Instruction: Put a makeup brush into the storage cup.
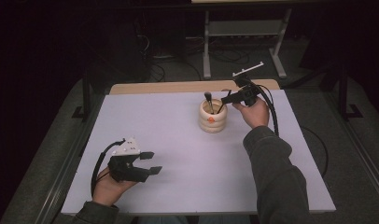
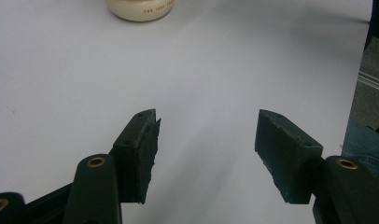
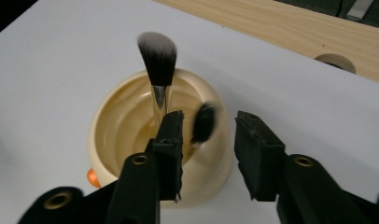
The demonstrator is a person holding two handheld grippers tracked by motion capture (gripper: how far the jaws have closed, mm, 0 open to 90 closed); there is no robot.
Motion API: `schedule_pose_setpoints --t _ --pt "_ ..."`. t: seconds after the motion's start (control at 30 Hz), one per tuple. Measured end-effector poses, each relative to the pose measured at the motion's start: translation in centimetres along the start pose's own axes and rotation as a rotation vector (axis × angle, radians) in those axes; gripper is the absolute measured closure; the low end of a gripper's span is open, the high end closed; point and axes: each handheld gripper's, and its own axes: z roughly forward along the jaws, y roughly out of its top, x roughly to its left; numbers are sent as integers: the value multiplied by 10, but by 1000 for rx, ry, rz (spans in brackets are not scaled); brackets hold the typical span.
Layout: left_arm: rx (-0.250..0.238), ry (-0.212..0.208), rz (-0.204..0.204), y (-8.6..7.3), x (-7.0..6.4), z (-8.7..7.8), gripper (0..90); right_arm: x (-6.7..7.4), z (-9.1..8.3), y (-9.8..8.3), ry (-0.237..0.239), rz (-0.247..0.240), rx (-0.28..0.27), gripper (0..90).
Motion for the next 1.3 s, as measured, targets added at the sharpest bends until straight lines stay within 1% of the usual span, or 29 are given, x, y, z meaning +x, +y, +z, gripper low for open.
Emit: schedule_pose_setpoints --t 0.03,0.07,0.1,0.13,0.17,0.2,0.23,0.27,0.3,0.33,0.37,0.6,0.73,0.8,0.87,0.9,0.93,0.97,1.0,1.03,1.07,1.2,1.3 --pt "0 0 0 0 0 0 386 0 0 0 0 0 0 587" --pt "1 2 4 0 0 0 385 -2 -4 -5 7 9 -14 547" --pt "1 4 8 0 0 -1 383 -2 -6 -8 0 15 -19 525" --pt "-1 6 6 0 0 -1 383 -2 -6 -8 0 15 -19 525" --pt "-1 6 7 0 0 -1 381 -5 -10 -13 -1 17 -32 495" --pt "-2 6 1 0 0 0 378 -6 -13 -16 5 33 -42 478" --pt "0 6 0 0 0 0 376 -7 -16 -19 12 39 -55 456" --pt "1 6 -2 0 0 0 376 -7 -16 -19 12 39 -55 456" --pt "8 9 5 0 0 0 373 -8 -18 -21 22 50 -58 432" --pt "8 10 8 0 0 1 369 -10 -20 -24 26 46 -60 409" --pt "12 12 13 0 1 1 368 -10 -22 -26 32 58 -66 406" --pt "2 19 -3 0 0 2 351 -11 -34 -41 54 40 -103 360" --pt "-2 23 -7 -1 1 2 342 -10 -38 -45 57 43 -111 346" --pt "2 28 -3 -1 2 1 341 -7 -43 -50 55 29 -119 353" --pt "-1 28 -9 -2 3 1 338 -5 -46 -53 59 22 -122 346" --pt "-2 30 -6 -2 3 1 337 -5 -47 -55 55 13 -127 344" --pt "0 31 -10 -2 3 1 336 -3 -48 -56 52 11 -121 339" --pt "1 32 -11 -3 3 1 336 -3 -48 -58 47 -4 -120 332" --pt "7 36 -4 -3 3 1 334 -2 -49 -59 46 0 -126 329" --pt "-2 39 -10 -3 3 1 333 -1 -50 -60 52 -4 -131 326" --pt "-4 39 -14 -3 3 1 331 1 -51 -61 63 9 -135 323" --pt "-11 45 -20 -3 4 -1 326 6 -53 -64 65 -9 -140 321" --pt "-14 51 -19 -4 5 -2 324 6 -53 -67 68 -4 -139 316"
